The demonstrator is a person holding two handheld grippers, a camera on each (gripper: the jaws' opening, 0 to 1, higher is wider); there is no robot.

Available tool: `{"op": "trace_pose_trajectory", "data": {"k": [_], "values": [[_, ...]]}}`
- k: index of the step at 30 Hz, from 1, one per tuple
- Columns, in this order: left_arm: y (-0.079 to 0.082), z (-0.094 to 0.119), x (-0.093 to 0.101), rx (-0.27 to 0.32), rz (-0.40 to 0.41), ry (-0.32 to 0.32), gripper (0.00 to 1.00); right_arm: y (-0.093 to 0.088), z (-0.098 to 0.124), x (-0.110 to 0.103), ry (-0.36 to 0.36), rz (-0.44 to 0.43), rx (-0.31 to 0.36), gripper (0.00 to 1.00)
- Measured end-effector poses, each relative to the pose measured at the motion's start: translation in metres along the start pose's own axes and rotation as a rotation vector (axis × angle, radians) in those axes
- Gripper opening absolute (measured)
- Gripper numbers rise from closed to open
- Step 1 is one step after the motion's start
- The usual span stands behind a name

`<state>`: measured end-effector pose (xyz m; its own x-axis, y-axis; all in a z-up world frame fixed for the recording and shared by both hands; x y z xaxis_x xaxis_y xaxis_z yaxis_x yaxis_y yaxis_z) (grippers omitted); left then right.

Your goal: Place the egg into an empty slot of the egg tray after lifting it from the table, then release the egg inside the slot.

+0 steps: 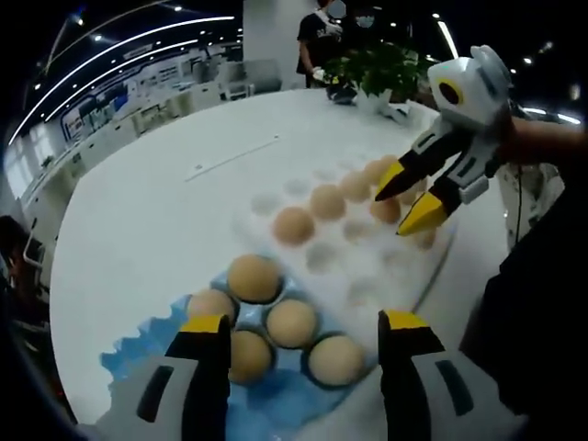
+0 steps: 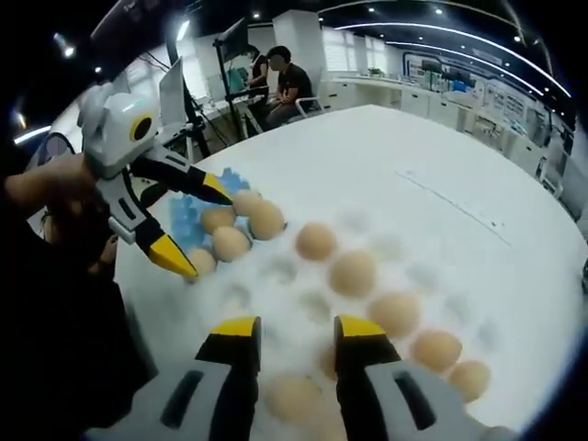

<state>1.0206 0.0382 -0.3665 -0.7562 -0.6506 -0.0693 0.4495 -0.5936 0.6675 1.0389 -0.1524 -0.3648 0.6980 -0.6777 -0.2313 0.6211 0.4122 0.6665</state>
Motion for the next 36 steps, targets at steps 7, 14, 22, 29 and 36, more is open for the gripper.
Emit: {"op": "trace_pose_trajectory", "data": {"k": [7,14,22,29,36], "values": [[0.003,-0.002,0.003,0.002,-0.001,-0.008,0.66,-0.004,0.008,0.012,-0.040,-0.002,0.001,0.32],[0.004,-0.003,0.007,0.004,0.003,-0.018,0.66,-0.009,0.005,0.024,-0.077,-0.026,-0.014,0.32],[0.002,-0.003,0.007,0.003,0.005,-0.018,0.65,-0.023,-0.007,0.030,-0.100,-0.041,-0.063,0.33],[0.001,-0.004,0.009,0.005,0.020,-0.027,0.64,-0.020,-0.010,0.032,-0.126,-0.062,-0.076,0.27],[0.004,-0.001,0.010,0.021,0.016,-0.027,0.64,-0.020,-0.012,0.028,-0.185,-0.053,-0.090,0.28]]}}
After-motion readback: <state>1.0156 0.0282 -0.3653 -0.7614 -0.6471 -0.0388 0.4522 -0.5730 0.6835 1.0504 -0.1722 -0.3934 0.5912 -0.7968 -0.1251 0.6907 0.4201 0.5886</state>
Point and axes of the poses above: the point that each gripper's makers call its tool centre point, and the gripper's own axes: z roughly backward along the fingers, x roughly to its right, y roughly out of its top, the point moved 6 cm from there along z, roughly backward along the fingers, and after that the axes turned 10 degrees about -z, right-handed, at the moved point
